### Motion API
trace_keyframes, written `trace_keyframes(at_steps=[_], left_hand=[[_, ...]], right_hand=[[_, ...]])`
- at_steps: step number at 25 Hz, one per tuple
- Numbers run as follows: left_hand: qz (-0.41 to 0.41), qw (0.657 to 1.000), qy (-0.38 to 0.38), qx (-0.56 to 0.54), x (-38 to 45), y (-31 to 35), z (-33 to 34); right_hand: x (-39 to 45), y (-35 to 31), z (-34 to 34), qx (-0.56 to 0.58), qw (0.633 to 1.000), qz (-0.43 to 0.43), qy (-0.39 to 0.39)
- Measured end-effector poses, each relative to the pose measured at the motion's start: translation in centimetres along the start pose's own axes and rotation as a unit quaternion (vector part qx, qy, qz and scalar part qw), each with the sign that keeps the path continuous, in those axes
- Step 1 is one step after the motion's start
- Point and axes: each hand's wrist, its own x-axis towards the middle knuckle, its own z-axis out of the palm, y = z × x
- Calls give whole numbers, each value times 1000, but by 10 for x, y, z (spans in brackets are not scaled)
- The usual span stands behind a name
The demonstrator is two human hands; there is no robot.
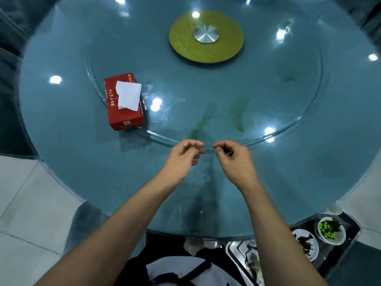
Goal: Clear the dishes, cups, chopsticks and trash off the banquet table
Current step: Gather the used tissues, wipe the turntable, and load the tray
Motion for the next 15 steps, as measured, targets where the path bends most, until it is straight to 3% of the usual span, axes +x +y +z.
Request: trace_keyframes(at_steps=[7,15], left_hand=[[54,998,26,16,28,14,-74],[127,971,150,134,55,13,-143]], right_hand=[[37,-55,54,-42,998,-38,-32],[82,-98,100,-73,990,-63,-100]])
